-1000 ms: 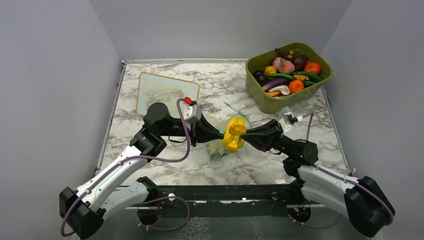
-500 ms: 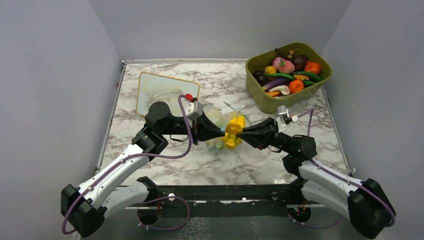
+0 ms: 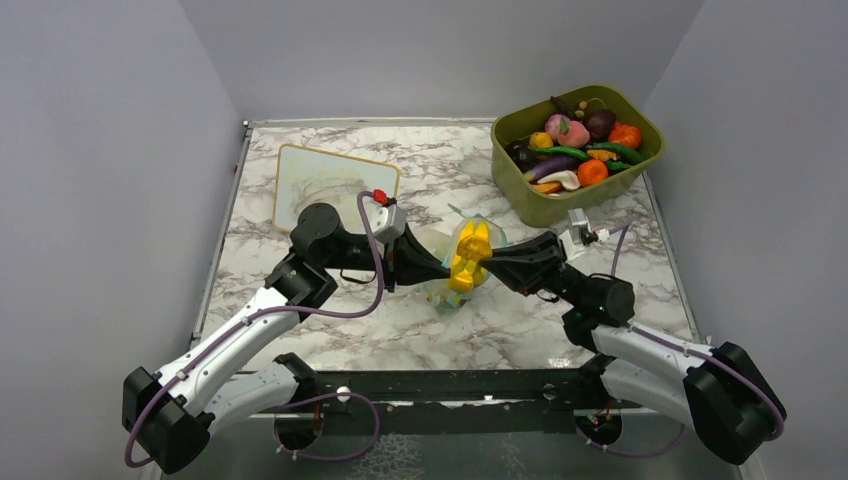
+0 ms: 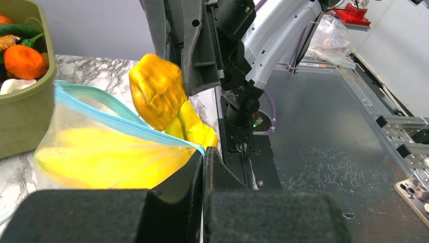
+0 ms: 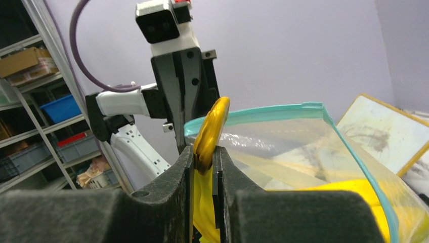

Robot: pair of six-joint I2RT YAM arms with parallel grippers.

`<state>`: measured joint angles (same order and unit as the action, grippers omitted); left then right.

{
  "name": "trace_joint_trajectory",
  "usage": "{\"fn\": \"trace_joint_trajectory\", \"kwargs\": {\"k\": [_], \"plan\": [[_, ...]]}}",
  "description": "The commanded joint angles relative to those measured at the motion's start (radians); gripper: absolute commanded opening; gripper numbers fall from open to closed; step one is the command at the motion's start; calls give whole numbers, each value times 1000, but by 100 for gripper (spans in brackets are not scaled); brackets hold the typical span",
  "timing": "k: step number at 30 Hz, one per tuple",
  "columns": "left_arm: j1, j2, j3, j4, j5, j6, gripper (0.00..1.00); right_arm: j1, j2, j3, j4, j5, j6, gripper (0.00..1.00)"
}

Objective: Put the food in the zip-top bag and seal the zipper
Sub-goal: Place the fake fruit in the bin.

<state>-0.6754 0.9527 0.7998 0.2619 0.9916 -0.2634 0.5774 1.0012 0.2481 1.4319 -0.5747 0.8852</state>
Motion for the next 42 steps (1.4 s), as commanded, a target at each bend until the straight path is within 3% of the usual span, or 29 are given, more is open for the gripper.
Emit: {"fn": "trace_joint_trajectory", "kwargs": {"k": [1, 5, 16, 20, 28, 36, 42], "plan": [[-3, -16, 24, 54, 60, -29, 0, 6, 37, -54, 253, 53, -29, 1], [-3, -26, 31, 65, 60, -50, 0, 5, 69, -74, 277, 37, -40, 1], [-3, -20, 64, 79, -4, -113, 0, 16, -74, -57, -13, -33, -286, 1], [-3, -24, 38, 80, -102, -150, 0, 16, -119, -49, 7, -56, -257, 1], [-3, -37, -44, 59, -219, -171, 12, 16, -104, -101, 52, 4, -203, 1], [-3, -69, -61, -190, -538, -200, 13, 17, 5, -84, 42, 42, -212, 1], [-3, -62, -29, -320, -612, -158, 9, 18, 111, -69, 112, 24, -204, 1]]}}
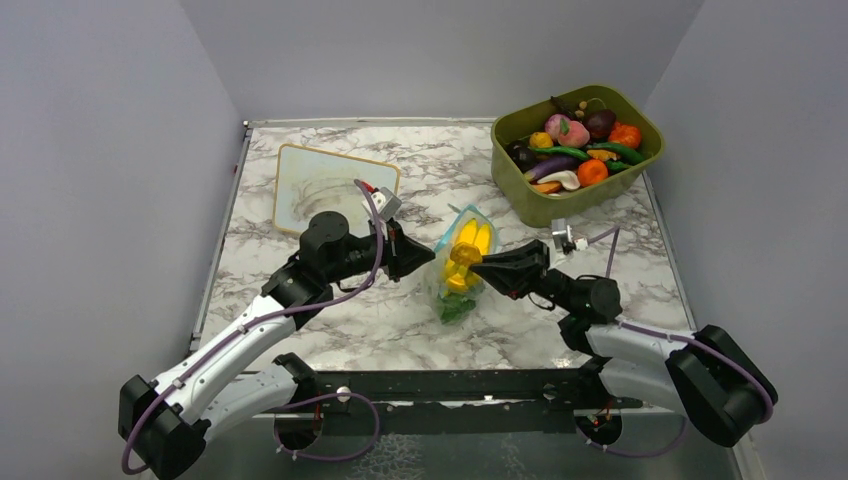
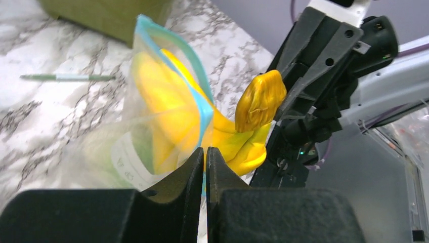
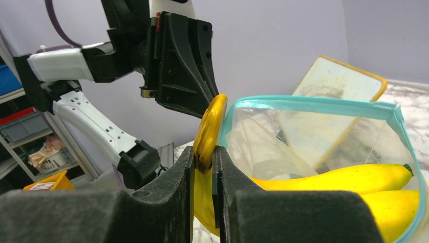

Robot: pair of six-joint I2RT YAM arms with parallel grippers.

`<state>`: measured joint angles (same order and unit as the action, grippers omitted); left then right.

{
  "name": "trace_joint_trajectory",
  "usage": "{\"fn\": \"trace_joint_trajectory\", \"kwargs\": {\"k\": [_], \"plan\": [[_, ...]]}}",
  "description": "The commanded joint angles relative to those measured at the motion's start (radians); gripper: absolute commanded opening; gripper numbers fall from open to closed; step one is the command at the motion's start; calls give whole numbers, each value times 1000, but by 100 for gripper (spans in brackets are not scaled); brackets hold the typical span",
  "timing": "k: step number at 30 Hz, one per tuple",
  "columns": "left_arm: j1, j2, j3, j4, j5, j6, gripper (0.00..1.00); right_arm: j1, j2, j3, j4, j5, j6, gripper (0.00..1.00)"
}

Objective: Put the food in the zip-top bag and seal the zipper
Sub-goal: Place the fake fruit in the bin.

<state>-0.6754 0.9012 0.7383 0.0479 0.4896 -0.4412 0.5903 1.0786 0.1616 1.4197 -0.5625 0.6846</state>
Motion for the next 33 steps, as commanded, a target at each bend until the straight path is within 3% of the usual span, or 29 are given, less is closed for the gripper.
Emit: {"fn": "trace_joint_trajectory", "kwargs": {"k": [1, 7, 10, 17, 23, 33], "plan": [[-3, -8, 35, -113, -118, 30, 11, 5, 41, 23, 128, 11, -8, 1], [-3, 15, 40, -93, -111, 34, 38, 5, 61, 75, 95, 10, -23, 1], [-3, 28, 32, -72, -107, 12, 46, 5, 63, 66, 96, 33, -19, 1], [-3, 73, -5, -61, -222, -117, 49, 5, 73, 47, 109, 49, -26, 1], [-11, 107, -35, -59, -229, -285, 52, 4, 81, 56, 110, 52, -32, 1], [-53, 36, -95, -72, -278, -440, 55, 5, 76, 38, 128, 70, -29, 1]]}}
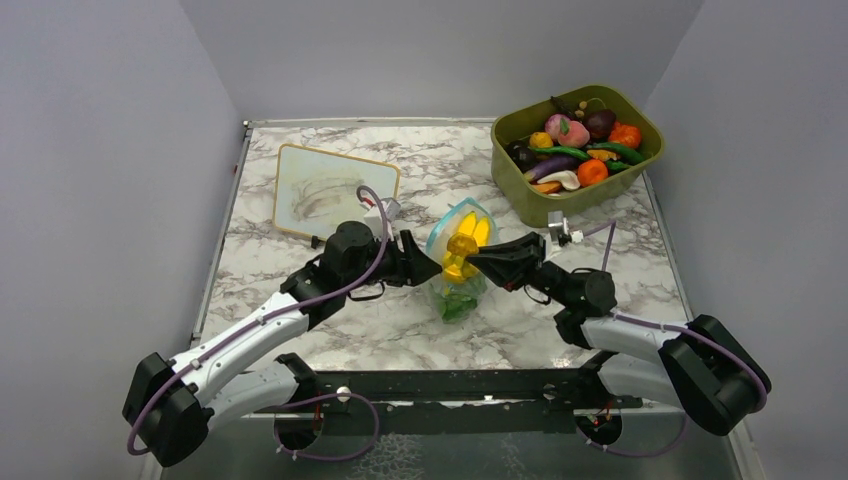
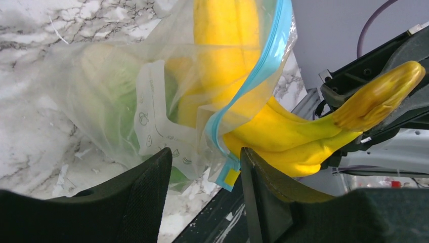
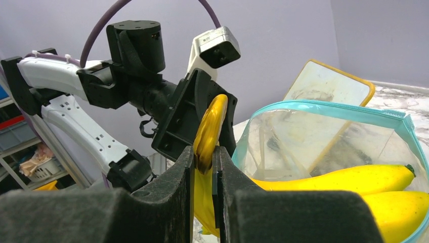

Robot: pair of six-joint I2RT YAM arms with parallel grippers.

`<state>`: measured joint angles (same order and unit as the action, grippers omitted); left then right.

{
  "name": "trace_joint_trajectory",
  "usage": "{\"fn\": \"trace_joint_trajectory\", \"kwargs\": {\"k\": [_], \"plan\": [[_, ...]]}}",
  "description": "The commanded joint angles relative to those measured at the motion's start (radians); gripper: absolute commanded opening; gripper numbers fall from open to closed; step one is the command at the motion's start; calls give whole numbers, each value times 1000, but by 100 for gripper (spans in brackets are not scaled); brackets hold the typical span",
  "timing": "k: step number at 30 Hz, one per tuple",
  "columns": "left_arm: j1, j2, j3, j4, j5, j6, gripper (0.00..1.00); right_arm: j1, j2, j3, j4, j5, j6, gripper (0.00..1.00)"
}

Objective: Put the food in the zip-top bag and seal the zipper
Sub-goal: Place the fake fruit in the bin.

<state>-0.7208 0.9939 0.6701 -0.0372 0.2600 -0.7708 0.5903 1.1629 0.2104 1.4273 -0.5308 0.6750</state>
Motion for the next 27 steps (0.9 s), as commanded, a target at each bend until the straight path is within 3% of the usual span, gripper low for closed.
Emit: {"fn": "trace_joint_trajectory", "kwargs": {"k": [1, 6, 14, 18, 23, 27], "plan": [[-8, -61, -38, 36, -49, -125, 55, 5, -13, -13, 118, 42, -21, 1], [-9, -48, -65, 146, -54, -179, 52, 4, -15, -19, 121, 41, -17, 1], [-34, 21, -11, 116, -79, -179, 40, 5, -31, -22, 117, 38, -14, 1], [-53, 43, 18, 102, -81, -165, 29, 5, -32, -29, 126, 41, -11, 1], [-66, 40, 47, 83, -55, -111, 0, 5, -49, -31, 118, 38, -64, 1], [-66, 22, 111, -6, -13, -23, 0, 6, -124, 29, -88, 35, -200, 1]]}}
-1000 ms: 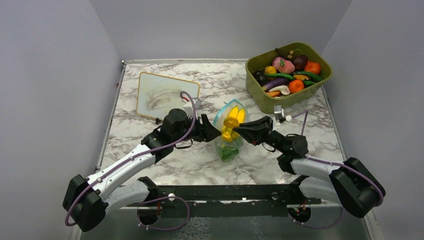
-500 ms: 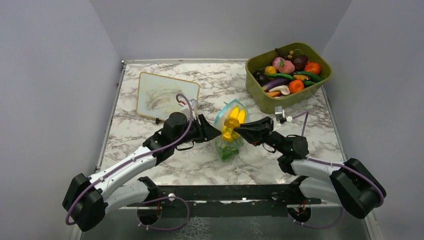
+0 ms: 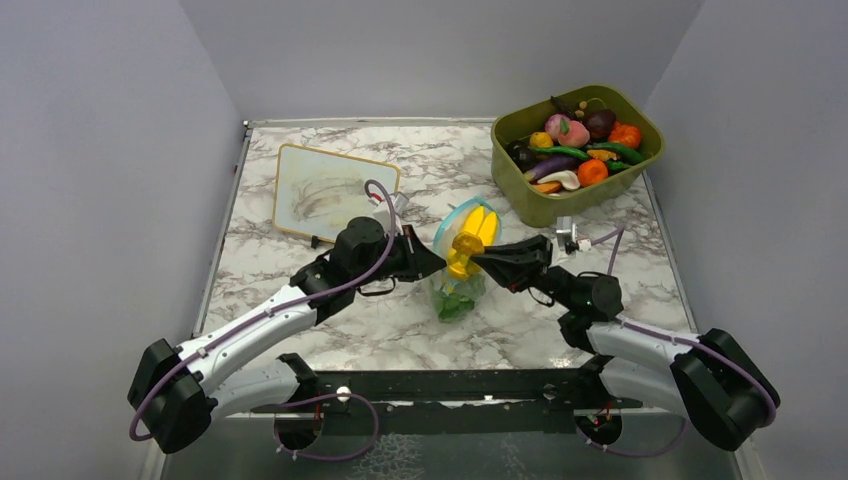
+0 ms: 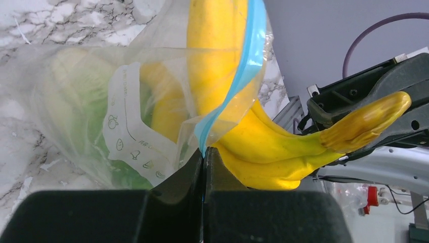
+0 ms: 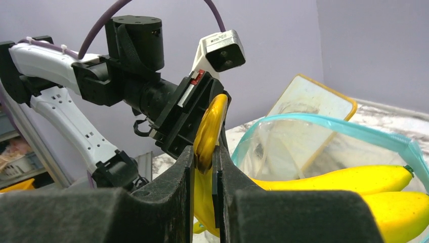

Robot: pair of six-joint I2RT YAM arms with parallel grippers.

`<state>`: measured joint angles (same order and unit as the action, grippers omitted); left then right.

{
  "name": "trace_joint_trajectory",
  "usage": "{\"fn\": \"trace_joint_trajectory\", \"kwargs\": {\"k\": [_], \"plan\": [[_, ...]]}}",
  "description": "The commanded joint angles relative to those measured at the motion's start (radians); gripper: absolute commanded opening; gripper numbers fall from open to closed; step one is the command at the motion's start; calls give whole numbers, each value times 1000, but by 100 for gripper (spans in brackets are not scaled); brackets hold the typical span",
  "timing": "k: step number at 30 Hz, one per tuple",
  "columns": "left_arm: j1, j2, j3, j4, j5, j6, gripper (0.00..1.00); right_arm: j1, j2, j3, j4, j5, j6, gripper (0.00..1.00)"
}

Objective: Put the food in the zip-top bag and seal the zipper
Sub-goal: Place the fake fruit in the bin.

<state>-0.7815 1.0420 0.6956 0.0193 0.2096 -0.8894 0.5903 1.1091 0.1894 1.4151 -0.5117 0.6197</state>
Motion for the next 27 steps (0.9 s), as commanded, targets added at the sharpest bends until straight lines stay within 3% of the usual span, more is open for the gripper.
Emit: {"fn": "trace_joint_trajectory", "kwargs": {"k": [1, 6, 21, 25, 27], "plan": [[-5, -27, 100, -86, 53, 118, 0, 6, -87, 61, -124, 16, -175, 1], [-5, -45, 114, -106, 127, 163, 0, 5, -120, 101, -250, 4, -261, 1], [-4, -82, 136, -147, 151, 202, 0, 6, -21, 57, -272, -58, -227, 1], [-4, -85, 146, -146, 152, 207, 0, 6, -41, 62, -389, -64, -270, 1], [-4, -85, 144, -153, 146, 211, 0, 6, -79, 91, -545, -47, -329, 2]]}}
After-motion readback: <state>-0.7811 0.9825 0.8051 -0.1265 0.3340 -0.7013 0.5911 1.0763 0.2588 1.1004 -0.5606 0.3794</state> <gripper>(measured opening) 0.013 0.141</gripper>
